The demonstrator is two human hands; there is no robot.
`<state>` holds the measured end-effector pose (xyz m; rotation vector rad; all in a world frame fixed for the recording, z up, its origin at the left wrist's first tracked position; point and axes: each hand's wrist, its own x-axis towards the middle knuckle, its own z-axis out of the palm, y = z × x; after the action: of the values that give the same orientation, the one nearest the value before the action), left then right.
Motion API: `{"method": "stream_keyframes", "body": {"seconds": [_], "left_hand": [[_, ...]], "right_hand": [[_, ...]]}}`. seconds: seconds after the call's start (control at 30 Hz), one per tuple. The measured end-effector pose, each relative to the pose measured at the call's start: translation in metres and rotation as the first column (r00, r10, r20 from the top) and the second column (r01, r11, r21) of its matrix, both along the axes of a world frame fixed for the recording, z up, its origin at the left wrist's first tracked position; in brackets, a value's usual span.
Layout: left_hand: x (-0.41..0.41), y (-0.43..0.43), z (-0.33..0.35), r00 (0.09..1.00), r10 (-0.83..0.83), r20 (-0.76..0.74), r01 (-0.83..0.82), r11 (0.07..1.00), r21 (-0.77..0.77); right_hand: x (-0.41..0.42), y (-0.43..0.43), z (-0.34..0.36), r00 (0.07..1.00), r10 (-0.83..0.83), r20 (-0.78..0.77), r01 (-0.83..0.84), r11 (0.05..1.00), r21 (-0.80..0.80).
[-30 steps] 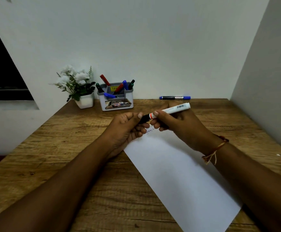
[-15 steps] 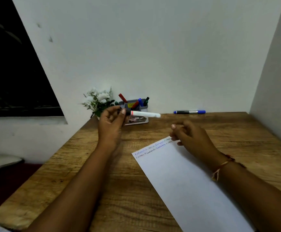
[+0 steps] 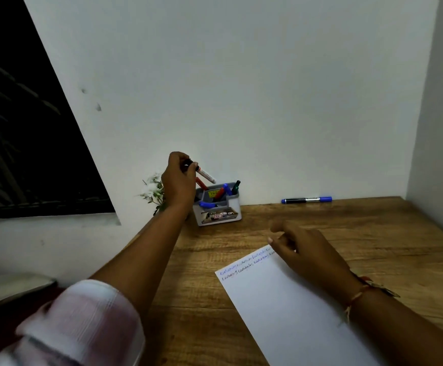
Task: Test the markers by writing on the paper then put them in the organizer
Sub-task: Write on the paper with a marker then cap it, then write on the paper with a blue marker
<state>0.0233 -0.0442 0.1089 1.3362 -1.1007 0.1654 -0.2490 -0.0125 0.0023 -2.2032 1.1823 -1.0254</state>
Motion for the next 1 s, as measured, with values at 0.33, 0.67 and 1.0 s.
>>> {"method": "stream_keyframes", "body": {"seconds": [0.33, 0.67, 1.0], "left_hand": [[-0.002, -0.055, -0.001, 0.999, 0.020, 0.037, -0.027, 0.984, 0.175], [0.004, -0.064, -0.017, 0.942, 0.010, 0.336, -0.143, 0.917, 0.373], [-0.109, -0.066, -0.080, 0.697, -0.584, 0.416, 0.228, 0.731, 0.644]], "right_hand": [[-0.002, -0.002, 0.000, 0.995, -0.007, -0.103, 0.005, 1.000, -0.021], [-0.002, -0.004, -0.003, 0.984, -0.065, -0.166, 0.068, 0.998, 0.012], [-0.010, -0.011, -0.001, 0.883, -0.177, -0.435, 0.199, 0.980, 0.004]]}}
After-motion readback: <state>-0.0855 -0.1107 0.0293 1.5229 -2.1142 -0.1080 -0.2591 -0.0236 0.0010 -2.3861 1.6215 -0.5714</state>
